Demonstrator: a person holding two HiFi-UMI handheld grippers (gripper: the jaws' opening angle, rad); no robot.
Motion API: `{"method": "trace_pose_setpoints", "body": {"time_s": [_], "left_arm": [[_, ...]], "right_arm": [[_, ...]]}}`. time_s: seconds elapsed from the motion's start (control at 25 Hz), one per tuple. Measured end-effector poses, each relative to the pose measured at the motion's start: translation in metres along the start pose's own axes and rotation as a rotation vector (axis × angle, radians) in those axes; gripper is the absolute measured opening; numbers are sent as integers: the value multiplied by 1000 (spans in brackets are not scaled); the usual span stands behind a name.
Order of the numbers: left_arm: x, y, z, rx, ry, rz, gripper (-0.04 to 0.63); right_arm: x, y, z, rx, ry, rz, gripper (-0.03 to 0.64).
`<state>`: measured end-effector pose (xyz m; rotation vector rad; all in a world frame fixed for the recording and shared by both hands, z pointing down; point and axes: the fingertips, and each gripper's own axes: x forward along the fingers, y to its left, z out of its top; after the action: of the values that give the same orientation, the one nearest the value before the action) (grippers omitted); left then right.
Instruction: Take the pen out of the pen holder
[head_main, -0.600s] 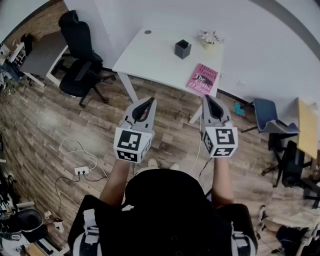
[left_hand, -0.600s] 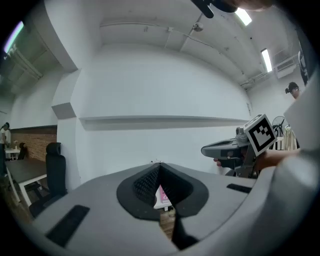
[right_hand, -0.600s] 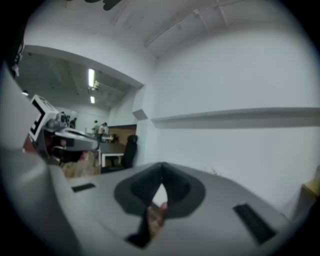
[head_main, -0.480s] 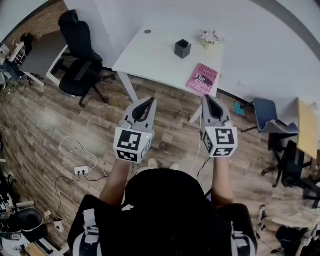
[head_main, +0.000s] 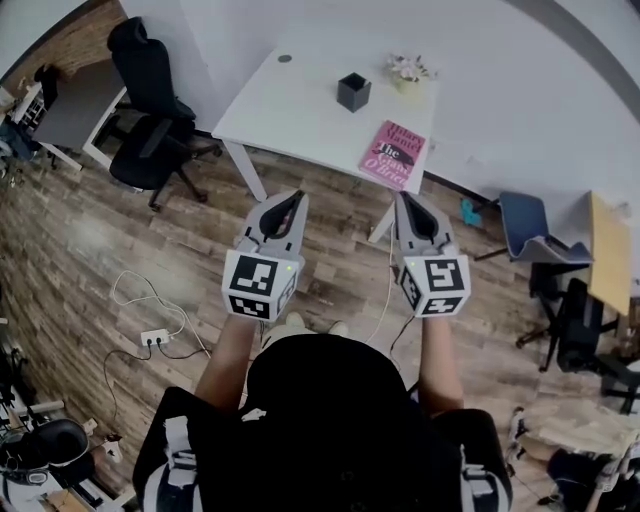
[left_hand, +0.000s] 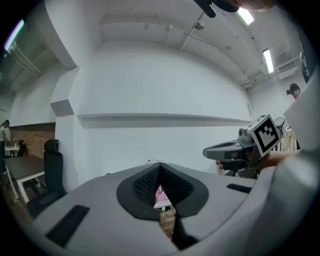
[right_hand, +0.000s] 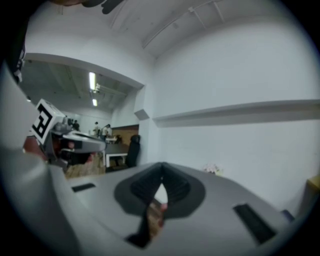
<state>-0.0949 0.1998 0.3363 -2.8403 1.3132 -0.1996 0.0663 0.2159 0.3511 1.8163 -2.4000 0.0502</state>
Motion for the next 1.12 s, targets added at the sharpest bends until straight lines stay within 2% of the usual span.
{"method": "trace_pose_setpoints", "body": {"time_s": [0.24,0.64,1.12], "left_arm": [[8,-17,-12,-5,8,19,20],[30,-32,-19,-1,29,0,20],[95,-4,-22,-3,43,-25,20]], "right_arm": [[-8,-9,-17,-5,14,41,34],[-5,-36,-26,14,21,33,34],[54,-66,-34,28,50,27,34]]}}
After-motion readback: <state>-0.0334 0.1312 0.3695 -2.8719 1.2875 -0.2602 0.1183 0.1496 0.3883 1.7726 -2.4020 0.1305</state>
